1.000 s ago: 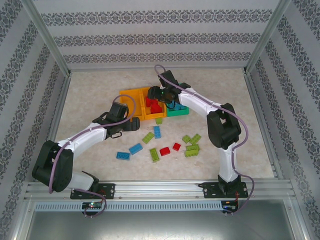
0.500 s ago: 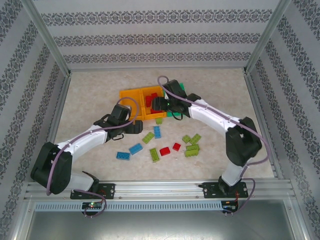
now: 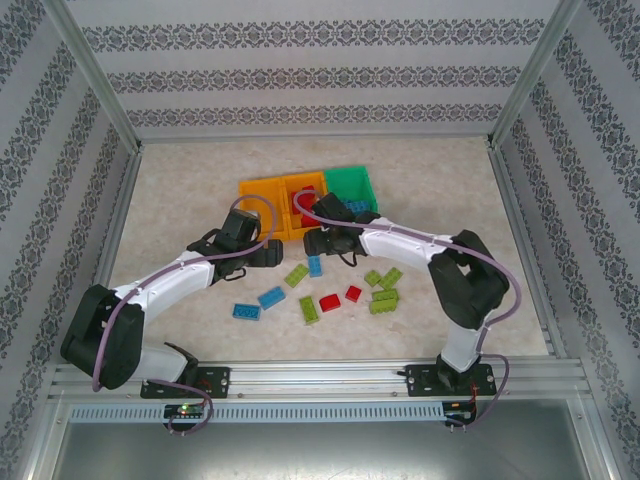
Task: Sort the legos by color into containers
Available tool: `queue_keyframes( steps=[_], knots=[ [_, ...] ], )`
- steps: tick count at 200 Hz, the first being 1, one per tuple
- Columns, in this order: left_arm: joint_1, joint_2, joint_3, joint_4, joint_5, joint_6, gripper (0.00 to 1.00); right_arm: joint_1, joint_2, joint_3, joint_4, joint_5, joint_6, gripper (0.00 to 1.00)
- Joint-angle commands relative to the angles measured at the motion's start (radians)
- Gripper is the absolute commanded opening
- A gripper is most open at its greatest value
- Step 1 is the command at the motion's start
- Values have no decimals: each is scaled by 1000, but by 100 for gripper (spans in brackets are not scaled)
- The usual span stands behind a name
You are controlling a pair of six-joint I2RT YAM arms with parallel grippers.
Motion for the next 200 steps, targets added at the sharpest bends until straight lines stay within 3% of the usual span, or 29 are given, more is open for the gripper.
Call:
queue_keyframes(
  steps=[1,145,200],
  knots=[
    [-9,-28,-11,-34,-46,-23,99,3,39,53,-4,56,-20,64],
    [-9,-43,-27,-39,-57,-19,99,-5,198,167,-31,94,-46,57],
    [-10,-56,-35,-42,-69,-25,99,-3,233,200,-51,99,-57,46]
  ],
)
